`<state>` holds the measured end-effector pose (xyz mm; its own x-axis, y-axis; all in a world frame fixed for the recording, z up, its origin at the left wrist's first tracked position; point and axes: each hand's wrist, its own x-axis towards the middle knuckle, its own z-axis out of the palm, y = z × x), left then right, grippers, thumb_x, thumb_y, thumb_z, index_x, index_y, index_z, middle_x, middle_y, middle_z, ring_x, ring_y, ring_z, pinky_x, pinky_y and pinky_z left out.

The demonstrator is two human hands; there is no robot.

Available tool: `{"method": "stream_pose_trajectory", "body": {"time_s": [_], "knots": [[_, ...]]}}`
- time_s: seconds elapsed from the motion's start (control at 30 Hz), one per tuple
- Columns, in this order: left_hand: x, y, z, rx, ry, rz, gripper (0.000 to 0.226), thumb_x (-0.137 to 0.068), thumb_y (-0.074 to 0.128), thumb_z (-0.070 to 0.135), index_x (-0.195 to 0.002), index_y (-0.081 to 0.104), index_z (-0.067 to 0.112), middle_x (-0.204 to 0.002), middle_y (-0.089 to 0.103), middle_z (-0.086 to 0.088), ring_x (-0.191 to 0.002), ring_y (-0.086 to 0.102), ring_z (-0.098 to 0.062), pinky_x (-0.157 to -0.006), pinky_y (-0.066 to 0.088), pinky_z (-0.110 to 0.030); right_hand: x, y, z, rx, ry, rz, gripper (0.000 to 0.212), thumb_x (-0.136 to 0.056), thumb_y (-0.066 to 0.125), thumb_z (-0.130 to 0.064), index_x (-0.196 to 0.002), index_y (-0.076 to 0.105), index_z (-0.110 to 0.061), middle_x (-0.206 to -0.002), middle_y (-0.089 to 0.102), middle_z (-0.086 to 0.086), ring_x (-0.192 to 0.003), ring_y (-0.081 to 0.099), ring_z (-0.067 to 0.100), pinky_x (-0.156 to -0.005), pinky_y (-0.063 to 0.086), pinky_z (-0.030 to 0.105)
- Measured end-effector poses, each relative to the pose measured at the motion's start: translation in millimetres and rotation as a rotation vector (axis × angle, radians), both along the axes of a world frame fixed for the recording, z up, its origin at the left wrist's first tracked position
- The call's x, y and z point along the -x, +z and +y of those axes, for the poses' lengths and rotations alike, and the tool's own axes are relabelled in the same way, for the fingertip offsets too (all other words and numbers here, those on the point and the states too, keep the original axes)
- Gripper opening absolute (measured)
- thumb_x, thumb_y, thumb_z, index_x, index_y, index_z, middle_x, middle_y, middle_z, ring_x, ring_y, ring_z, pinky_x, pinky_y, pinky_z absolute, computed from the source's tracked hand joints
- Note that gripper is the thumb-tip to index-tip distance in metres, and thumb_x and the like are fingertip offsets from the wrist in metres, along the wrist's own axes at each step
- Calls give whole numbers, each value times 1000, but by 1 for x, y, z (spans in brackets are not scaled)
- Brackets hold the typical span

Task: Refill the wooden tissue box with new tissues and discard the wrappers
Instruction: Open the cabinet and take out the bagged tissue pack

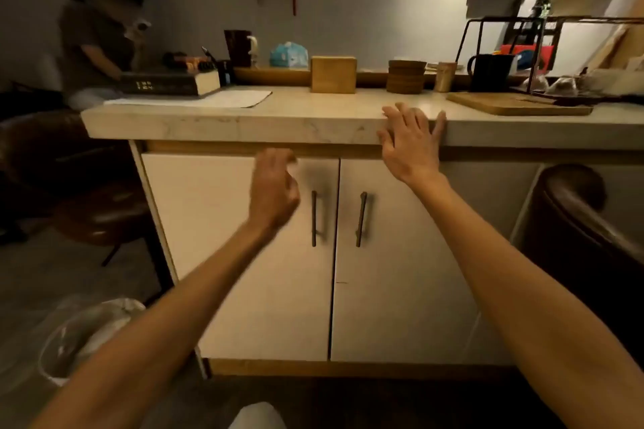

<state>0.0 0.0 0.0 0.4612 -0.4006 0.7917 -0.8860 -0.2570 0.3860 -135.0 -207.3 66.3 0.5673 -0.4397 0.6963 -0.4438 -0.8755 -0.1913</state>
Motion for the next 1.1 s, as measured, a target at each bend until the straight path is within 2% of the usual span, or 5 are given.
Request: {"method": "stream_pose_trajectory", "body": {"time_s": [0.23, 0.43, 0.63, 0.8, 1.1], "knots": [[40, -20, -43, -75, -179, 848, 35, -100, 38, 29, -118, 56, 6, -120, 39, -13, -97, 43, -25, -95, 36, -31, 63, -71, 26, -336, 318, -236, 52, -96, 43, -2, -146, 42, -16, -155, 38, 4, -146, 29, 18, -118, 27, 36], [42, -34, -15, -2, -181, 932, 51, -84, 47, 60, -106, 39, 15, -119, 54, -19, -100, 60, -32, -87, 54, -44, 78, -118, 53, -552, 420, -263, 46, -93, 42, 6, -132, 60, -11, -132, 60, 0, -125, 52, 10, -103, 37, 8], [90, -32, 108, 35, -95, 865, 47, -96, 25, 62, -106, 27, 16, -86, 49, -6, -69, 56, -20, -61, 54, -36, 40, -131, 139, -1245, 886, -114, 38, -102, 40, -10, -138, 53, -12, -137, 59, 4, -126, 56, 25, -102, 49, 36], [98, -18, 216, -77, -45, 916, 84, -89, 10, 76, -120, 49, 8, -109, 65, -16, -92, 68, -24, -80, 60, -36, 14, -131, 274, -1225, 1228, 89, 39, -100, 49, -25, -139, 50, -27, -122, 66, -8, -108, 66, 4, -86, 56, 25], [39, 66, 308, -501, 312, 977, 36, -94, 57, 39, -114, 58, 9, -111, 62, -6, -95, 63, -19, -77, 51, -30, -35, -145, 354, -984, 1340, 249, 40, -96, 57, -11, -133, 57, -27, -119, 58, -21, -93, 64, -9, -81, 57, 19]]}}
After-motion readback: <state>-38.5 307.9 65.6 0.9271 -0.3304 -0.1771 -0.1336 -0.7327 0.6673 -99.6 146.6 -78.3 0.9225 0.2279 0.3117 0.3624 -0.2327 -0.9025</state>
